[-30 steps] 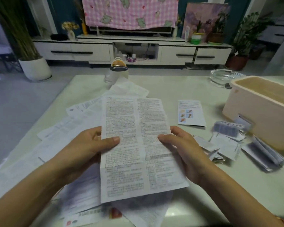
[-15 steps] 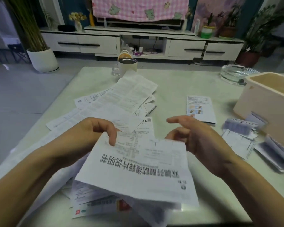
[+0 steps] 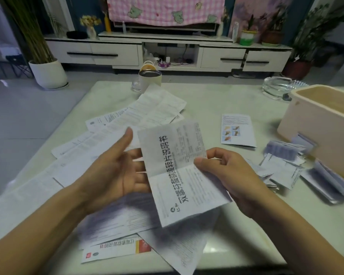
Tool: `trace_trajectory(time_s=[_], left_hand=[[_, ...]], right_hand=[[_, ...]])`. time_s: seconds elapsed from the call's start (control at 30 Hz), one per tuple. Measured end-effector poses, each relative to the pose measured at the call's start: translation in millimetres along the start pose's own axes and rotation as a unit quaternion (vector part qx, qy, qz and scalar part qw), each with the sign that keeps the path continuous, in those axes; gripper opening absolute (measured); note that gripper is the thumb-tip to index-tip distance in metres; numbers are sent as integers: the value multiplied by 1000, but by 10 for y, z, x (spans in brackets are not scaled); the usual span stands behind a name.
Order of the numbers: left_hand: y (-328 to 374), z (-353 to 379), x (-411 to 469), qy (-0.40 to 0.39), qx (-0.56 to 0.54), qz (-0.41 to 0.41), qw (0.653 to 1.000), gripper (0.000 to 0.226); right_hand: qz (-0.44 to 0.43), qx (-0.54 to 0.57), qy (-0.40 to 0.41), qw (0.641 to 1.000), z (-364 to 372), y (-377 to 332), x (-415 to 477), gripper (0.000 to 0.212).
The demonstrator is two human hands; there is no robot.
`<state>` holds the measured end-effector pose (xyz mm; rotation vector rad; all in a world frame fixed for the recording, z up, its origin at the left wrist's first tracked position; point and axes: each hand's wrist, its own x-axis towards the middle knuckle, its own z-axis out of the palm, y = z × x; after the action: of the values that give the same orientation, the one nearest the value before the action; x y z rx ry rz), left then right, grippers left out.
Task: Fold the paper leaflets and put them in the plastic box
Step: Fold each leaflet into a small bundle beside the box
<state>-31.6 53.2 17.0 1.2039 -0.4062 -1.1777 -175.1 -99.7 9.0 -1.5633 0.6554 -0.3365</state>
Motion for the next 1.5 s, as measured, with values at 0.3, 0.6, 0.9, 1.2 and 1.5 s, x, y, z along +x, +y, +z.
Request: trace_trajectory(time_s=[0.3,0.6,0.9,1.2,1.5], left_hand=[[-194,180,-10,111,197,41,973,15],[-92,124,-41,65,66,36,995,39],[-195,150,-46,93,283,47,953,7],[-290,169,-6,151,260,146,942,8],[-237,178,-24,157,205,123,958,48]], right_hand=[[20,27,-25,999,-32,23,6,14],[-36,-31,-66,997,-30,-8,-35,48],[-54,-13,-30,998,112,44,-56,24],[44,31,-136,989,267,173,-90,37],[27,2,-136,990,273,177,-119,9]])
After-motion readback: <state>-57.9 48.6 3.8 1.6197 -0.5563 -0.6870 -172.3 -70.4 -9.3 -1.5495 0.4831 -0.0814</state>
